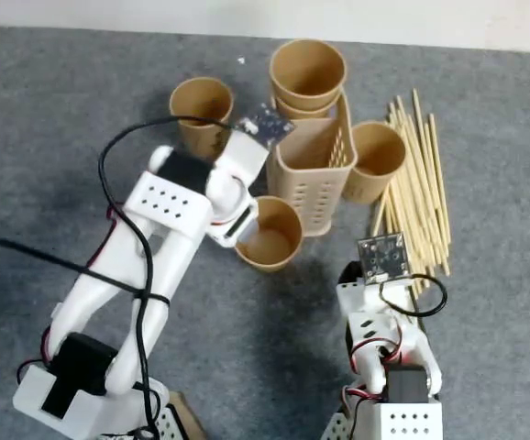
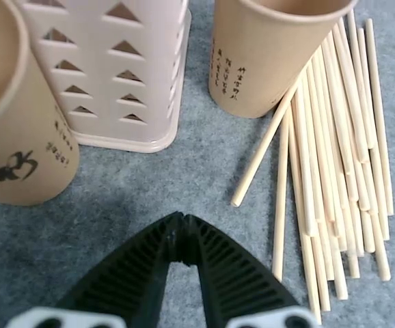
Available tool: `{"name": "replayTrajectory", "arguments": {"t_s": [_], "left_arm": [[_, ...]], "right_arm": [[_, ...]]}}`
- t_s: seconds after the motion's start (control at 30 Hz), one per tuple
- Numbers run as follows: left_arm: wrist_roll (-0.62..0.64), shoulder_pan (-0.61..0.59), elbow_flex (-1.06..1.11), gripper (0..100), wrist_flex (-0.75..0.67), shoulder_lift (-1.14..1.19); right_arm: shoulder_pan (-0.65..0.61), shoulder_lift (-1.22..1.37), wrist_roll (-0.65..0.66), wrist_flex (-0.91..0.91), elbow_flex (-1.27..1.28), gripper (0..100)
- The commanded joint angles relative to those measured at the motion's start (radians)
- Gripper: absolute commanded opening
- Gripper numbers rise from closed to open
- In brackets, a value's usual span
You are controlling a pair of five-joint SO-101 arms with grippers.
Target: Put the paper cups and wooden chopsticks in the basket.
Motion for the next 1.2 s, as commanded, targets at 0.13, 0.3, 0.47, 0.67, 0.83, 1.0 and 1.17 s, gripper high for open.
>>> {"name": "replayTrajectory", "arguments": {"t_s": [0.13, 0.3, 0.47, 0.67, 0.83, 1.0, 1.17], "left_arm": [[-0.011, -0.004, 0.147, 23, -0.218, -0.039], [-0.012, -0.004, 0.213, 8, -0.293, -0.039], [-0.012, -0.044, 0.214, 1, -0.298, -0.05], [-0.012, -0.263, 0.005, 0, -0.101, -0.085], [-0.012, -0.344, -0.407, 0, 0.072, -0.168], [-0.012, -0.217, -0.84, 0, 0.155, -0.179], [-0.005, -0.068, -1.006, 0, 0.029, -0.005]], "right_arm": [[-0.008, -0.013, 0.014, -0.019, 0.088, 1.0], [-0.008, -0.013, 0.014, -0.019, 0.088, 1.0], [-0.008, -0.013, 0.014, -0.019, 0.088, 1.0], [-0.008, -0.013, 0.014, -0.019, 0.088, 1.0], [-0.008, -0.013, 0.014, -0.019, 0.088, 1.0], [-0.008, -0.013, 0.014, -0.019, 0.088, 1.0], [-0.008, -0.013, 0.014, -0.019, 0.088, 1.0]]}}
